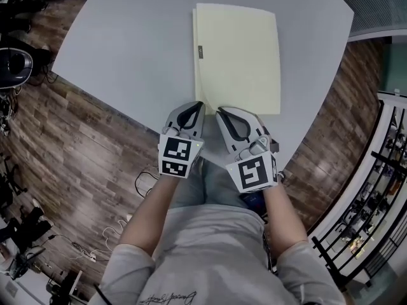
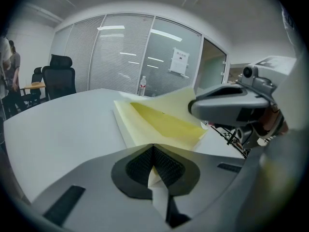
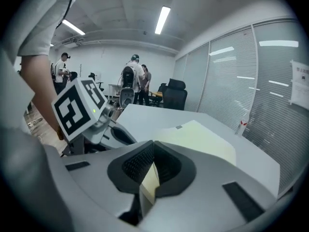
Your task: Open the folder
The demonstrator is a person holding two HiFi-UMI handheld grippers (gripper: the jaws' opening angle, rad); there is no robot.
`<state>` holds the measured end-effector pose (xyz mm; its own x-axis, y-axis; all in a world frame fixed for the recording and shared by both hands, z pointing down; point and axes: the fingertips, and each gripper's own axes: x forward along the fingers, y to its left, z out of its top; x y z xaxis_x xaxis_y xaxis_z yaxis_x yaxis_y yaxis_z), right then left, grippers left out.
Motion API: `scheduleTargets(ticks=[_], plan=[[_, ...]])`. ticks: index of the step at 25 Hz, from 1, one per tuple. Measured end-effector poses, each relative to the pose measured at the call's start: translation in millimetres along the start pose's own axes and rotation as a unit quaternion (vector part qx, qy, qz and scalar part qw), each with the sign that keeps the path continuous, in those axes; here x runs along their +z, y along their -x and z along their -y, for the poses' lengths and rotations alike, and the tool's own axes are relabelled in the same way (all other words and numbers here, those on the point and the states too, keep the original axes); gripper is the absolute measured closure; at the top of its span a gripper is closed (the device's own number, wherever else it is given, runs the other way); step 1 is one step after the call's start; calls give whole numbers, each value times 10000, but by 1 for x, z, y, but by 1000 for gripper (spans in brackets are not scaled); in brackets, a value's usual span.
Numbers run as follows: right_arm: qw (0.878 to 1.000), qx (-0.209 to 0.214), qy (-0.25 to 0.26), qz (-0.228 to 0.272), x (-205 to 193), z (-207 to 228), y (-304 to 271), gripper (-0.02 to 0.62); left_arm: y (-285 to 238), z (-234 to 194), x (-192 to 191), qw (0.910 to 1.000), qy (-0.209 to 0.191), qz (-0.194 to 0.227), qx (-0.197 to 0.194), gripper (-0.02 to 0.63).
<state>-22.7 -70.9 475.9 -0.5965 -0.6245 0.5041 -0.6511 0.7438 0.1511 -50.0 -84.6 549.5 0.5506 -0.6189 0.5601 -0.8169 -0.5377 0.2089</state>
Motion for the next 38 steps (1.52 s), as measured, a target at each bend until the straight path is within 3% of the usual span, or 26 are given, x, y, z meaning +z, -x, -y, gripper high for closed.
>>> scheduleTargets(ticks=[5,8,13,17,22,26,33,38], plan=[[9972,-563,-102,476,34,33,26,572,1,-6,-2,9999,34,-86,-42,597],[9853,-1251,-753,890,44,56,53,572,0,-9,-4,9999,8,-130,-86,597],[9705,-2026,-958,892,36,94,100,572,0,-13,-4,9997,16,-212,-132,597],[9590,-2453,-1186,784,9,128,140,572,-2,-10,-2,9994,-29,-300,-165,597],[9318,-3091,-1775,684,-24,164,172,572,1,-18,-4,9991,-132,-368,-182,597],[9109,-3536,-2104,303,-61,183,192,572,4,-22,-4,9989,-117,-412,-202,597],[8927,-3793,-2433,-17,-109,208,213,572,3,-20,-2,9986,-165,-483,-146,597],[8712,-3875,-3013,-56,-143,226,223,572,4,-23,-3,9983,-251,-517,-65,597]])
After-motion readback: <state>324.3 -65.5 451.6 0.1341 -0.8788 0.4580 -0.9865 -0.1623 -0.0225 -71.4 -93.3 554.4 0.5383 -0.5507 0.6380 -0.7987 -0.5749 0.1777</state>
